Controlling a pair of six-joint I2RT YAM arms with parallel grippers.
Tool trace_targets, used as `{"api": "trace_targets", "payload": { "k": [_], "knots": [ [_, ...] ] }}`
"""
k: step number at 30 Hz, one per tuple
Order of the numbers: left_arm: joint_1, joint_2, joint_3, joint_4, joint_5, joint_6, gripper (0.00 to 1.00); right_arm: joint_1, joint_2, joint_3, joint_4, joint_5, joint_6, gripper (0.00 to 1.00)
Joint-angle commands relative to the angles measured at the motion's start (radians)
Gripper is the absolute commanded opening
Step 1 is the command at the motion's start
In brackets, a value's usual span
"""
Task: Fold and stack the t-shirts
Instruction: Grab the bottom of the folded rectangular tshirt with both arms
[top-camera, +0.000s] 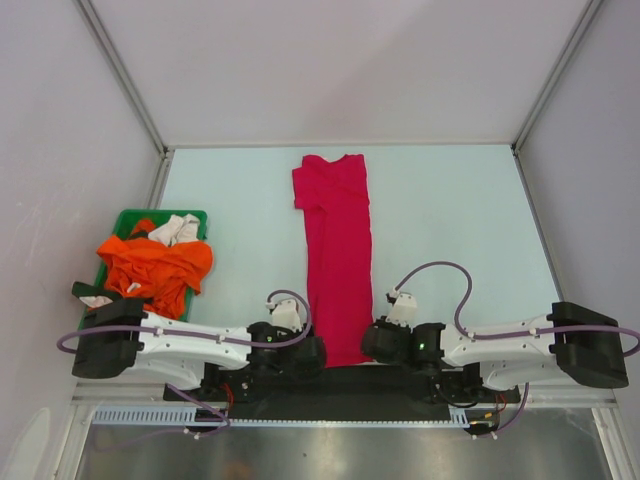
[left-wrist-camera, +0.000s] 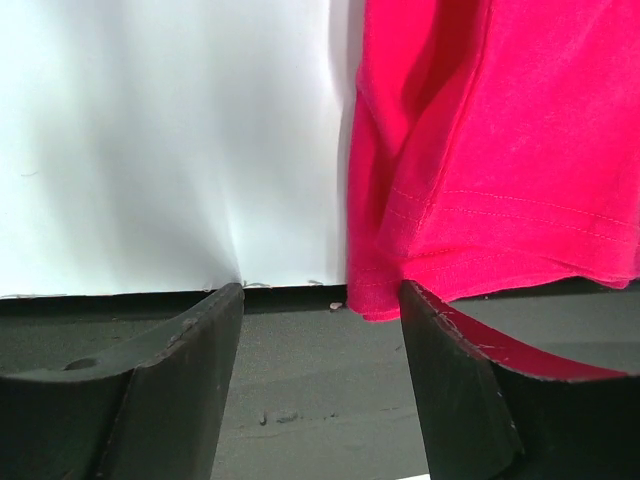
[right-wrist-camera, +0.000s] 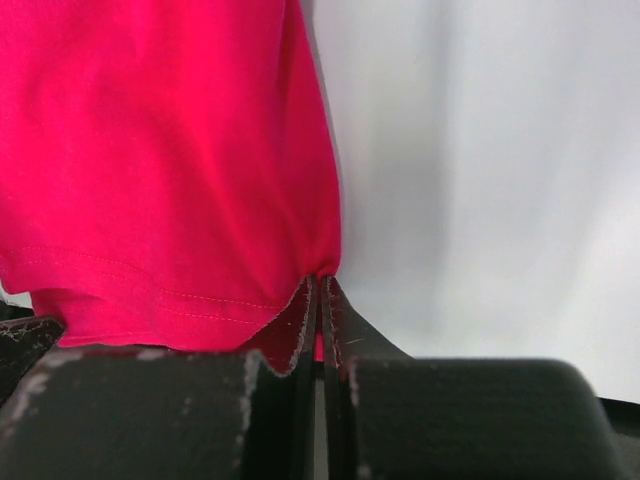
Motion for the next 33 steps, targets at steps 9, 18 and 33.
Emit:
{"api": "trace_targets", "payload": {
  "k": [9, 18, 33],
  "knots": [
    [0.018, -0.029, 0.058, 0.016, -0.112, 0.016, 0.7, 0.01, 0.043, -0.025, -0.11, -0.059, -0.029, 0.0],
    [0.11, -0.008, 0.0, 0.071, -0.09, 0.045, 0.67, 0.01, 0.052, -0.021, -0.098, -0.059, -0.039, 0.0],
    [0.084, 0.123, 0.02, 0.122, 0.024, 0.072, 0.36, -0.005, 0.038, -0.033, -0.106, -0.059, -0.049, 0.0]
  ]
}}
